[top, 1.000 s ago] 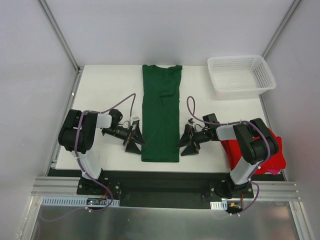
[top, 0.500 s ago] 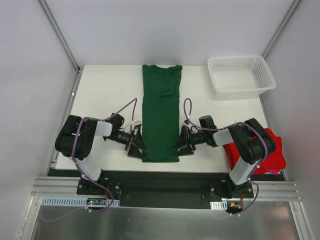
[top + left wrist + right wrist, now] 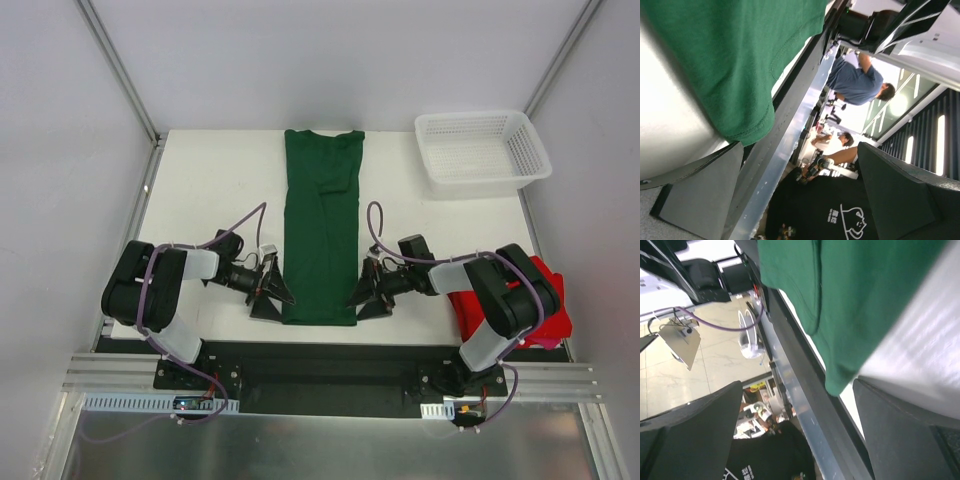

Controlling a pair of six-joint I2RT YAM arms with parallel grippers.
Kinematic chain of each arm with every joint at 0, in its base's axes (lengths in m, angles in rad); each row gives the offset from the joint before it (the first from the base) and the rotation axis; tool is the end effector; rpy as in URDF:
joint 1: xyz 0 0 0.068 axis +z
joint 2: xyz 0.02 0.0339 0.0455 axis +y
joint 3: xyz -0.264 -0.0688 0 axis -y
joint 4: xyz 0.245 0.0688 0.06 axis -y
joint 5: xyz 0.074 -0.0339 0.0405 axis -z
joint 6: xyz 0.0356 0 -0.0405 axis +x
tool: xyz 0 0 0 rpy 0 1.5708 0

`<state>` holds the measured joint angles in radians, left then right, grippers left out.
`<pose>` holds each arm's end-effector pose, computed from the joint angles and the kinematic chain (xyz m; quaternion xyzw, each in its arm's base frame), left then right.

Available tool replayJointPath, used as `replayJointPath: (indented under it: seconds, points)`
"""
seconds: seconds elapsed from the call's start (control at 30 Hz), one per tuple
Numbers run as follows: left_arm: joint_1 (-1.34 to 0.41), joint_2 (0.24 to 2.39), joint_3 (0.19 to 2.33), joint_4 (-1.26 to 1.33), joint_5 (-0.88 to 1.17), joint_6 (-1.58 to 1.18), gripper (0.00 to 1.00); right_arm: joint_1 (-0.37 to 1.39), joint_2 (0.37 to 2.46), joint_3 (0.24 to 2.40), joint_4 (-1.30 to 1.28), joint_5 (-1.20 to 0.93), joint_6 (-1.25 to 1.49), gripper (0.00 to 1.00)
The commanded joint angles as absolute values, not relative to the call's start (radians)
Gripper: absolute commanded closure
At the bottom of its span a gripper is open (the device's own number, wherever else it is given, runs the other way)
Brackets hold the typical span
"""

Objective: Fold and stack the t-shirts

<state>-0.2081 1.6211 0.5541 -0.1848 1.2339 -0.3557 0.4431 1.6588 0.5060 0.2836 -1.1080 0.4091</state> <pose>0.2191 -0.0806 0.1101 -0.0323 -0.8099 0.5847 0.0345 0.2172 0.1383 0.1083 -0.1943 0.7954 0.5707 0.0619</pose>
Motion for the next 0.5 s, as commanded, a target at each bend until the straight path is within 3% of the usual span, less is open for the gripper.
replayJointPath:
  seconds: [0.0, 0.47]
  points:
    - [-0.169, 1.611, 0.571, -0.236, 1.269, -0.359, 0.01, 0.431, 1.621, 0.543, 0.114, -1.117, 0.298, 0.03]
    - [-0.123, 1.603, 0.548, -0.276, 1.293, -0.442, 0.01, 0.413, 1.646, 0.546, 0.094, -1.115, 0.284, 0.04]
